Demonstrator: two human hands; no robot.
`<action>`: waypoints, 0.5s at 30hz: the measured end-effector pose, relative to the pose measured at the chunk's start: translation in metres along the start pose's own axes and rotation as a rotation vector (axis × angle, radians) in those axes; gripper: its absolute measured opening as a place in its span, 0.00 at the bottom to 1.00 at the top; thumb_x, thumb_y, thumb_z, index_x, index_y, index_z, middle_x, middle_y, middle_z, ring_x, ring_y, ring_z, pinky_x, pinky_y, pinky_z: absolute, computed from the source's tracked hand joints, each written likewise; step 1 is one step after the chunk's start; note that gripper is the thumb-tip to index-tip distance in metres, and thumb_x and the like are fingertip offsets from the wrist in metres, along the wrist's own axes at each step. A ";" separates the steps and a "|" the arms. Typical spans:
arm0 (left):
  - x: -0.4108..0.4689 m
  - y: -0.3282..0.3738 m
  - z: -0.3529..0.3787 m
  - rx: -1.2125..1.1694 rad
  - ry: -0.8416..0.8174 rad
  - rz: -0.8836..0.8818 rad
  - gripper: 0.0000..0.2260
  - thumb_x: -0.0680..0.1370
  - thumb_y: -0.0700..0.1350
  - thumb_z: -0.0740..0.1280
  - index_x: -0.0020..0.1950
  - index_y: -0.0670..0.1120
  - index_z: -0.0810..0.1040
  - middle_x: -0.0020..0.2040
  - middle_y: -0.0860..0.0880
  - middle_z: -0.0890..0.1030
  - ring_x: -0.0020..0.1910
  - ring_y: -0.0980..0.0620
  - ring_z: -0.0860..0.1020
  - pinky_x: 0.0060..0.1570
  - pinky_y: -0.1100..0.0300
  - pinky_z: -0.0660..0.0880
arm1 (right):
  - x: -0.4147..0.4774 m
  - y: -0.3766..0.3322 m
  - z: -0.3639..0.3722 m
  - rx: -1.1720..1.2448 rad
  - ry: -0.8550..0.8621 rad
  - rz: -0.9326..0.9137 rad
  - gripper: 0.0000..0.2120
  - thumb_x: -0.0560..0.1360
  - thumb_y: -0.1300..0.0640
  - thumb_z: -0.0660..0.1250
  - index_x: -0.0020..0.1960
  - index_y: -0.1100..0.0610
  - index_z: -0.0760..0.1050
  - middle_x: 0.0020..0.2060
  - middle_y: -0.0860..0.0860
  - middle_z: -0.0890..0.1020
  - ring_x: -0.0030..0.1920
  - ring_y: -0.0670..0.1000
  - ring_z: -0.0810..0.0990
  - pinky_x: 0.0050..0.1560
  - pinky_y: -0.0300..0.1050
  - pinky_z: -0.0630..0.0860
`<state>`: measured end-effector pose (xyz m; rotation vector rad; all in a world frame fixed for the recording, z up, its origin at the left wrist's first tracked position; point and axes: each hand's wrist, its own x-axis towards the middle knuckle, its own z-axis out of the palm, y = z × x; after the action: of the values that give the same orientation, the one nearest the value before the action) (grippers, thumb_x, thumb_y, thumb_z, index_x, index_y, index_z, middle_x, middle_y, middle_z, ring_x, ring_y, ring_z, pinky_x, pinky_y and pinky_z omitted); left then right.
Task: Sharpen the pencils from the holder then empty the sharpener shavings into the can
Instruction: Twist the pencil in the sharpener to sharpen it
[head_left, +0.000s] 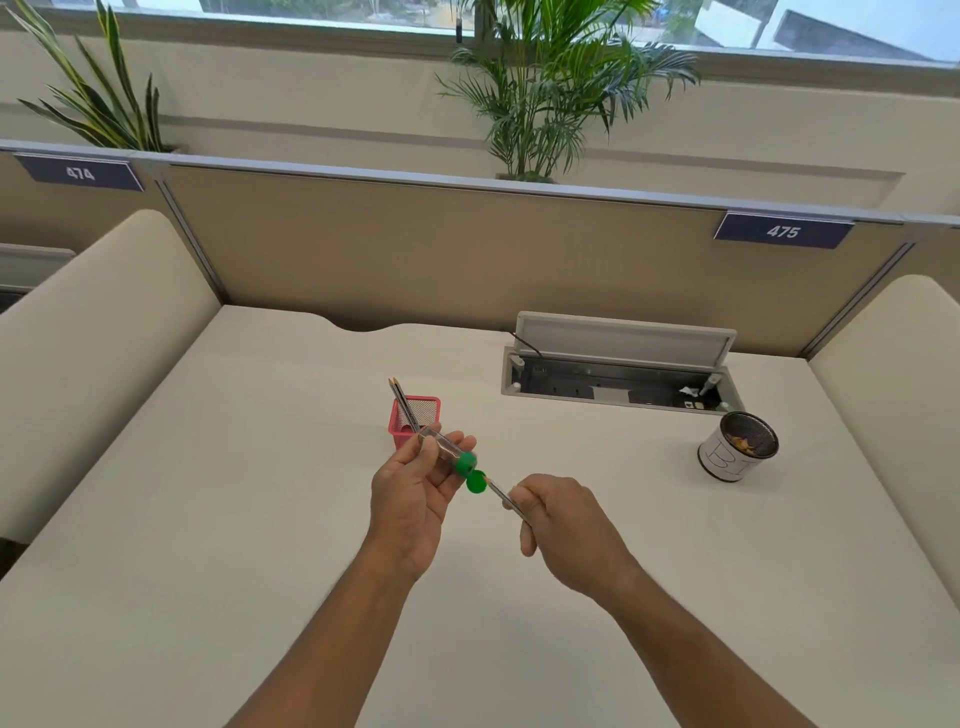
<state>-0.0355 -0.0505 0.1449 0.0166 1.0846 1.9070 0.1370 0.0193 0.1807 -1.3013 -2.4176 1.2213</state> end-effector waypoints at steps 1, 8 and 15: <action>0.001 0.002 -0.002 -0.014 0.008 0.008 0.15 0.89 0.40 0.58 0.73 0.36 0.75 0.62 0.35 0.86 0.59 0.40 0.88 0.57 0.50 0.86 | -0.001 0.001 0.000 0.014 -0.006 -0.001 0.16 0.85 0.52 0.56 0.47 0.53 0.80 0.30 0.48 0.85 0.30 0.44 0.73 0.40 0.52 0.77; 0.009 0.006 -0.019 -0.103 0.093 0.026 0.15 0.89 0.40 0.58 0.70 0.35 0.78 0.63 0.35 0.86 0.58 0.43 0.88 0.56 0.51 0.86 | -0.002 0.006 -0.001 0.136 -0.020 -0.017 0.15 0.85 0.55 0.57 0.47 0.52 0.80 0.30 0.48 0.84 0.27 0.43 0.71 0.34 0.44 0.70; 0.008 0.013 -0.032 -0.177 0.169 0.017 0.10 0.88 0.38 0.59 0.58 0.39 0.81 0.51 0.40 0.89 0.50 0.46 0.90 0.45 0.54 0.87 | 0.009 0.000 0.006 0.317 -0.057 -0.032 0.12 0.85 0.57 0.58 0.50 0.55 0.79 0.33 0.50 0.83 0.28 0.51 0.73 0.33 0.44 0.72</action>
<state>-0.0623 -0.0695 0.1310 -0.2391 1.0236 2.0424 0.1283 0.0225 0.1746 -1.1440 -2.1542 1.5733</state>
